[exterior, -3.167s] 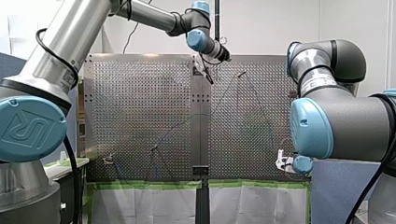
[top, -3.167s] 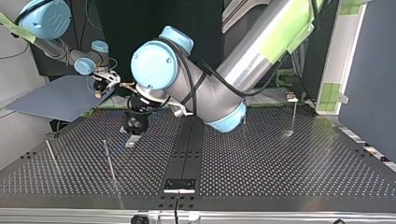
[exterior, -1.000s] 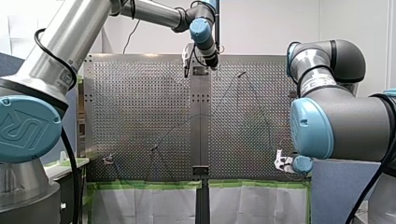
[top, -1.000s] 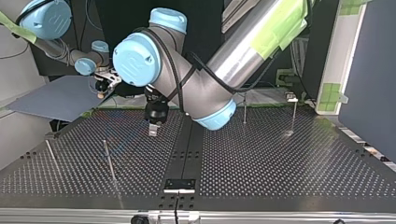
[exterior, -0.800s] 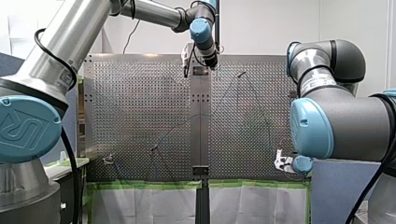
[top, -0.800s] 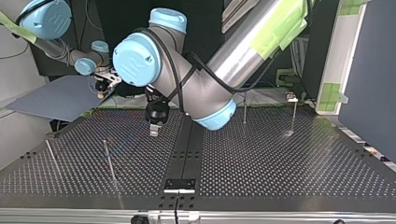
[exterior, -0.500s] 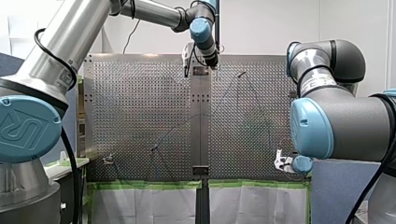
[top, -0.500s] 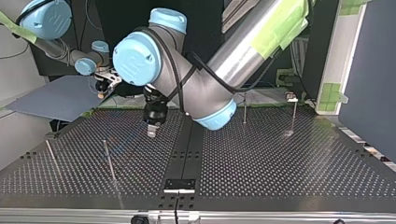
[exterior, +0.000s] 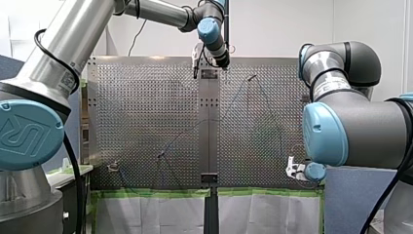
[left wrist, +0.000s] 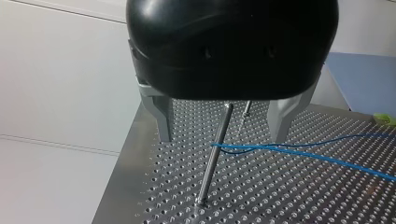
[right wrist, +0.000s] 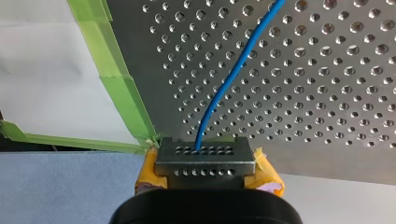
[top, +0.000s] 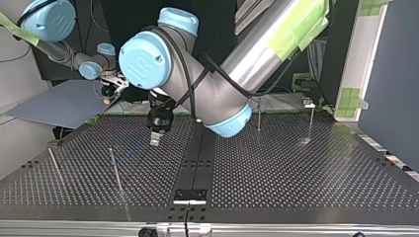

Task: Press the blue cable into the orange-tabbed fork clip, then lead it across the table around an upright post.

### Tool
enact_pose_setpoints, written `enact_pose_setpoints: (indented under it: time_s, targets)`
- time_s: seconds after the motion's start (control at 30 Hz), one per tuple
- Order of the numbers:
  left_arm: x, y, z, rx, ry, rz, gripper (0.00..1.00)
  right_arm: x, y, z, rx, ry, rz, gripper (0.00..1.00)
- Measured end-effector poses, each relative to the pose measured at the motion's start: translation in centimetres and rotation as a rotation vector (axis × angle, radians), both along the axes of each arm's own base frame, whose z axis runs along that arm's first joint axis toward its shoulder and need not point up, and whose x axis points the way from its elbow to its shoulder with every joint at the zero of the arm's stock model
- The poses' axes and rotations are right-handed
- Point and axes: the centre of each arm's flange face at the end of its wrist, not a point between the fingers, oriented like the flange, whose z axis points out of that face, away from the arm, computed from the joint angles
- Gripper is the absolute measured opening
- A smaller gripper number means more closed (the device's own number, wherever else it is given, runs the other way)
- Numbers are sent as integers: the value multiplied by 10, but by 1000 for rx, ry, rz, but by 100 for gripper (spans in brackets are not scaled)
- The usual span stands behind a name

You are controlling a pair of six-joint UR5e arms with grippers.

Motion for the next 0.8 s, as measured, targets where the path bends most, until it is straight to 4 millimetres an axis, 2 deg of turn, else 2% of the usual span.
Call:
enact_pose_setpoints:
  time_s: [0.33, 0.53, 0.8]
  targets:
    - [-1, 0, 0, -21, 10, 0, 100, 0, 0, 0, 0, -1, 0, 0]
    - [-10, 0, -6, -16, 33, -7, 100, 0, 0, 0, 1, 0, 0, 0]
    - [-23, 12, 6, -77, 2, -36, 100, 0, 0, 0, 0, 1, 1, 0]
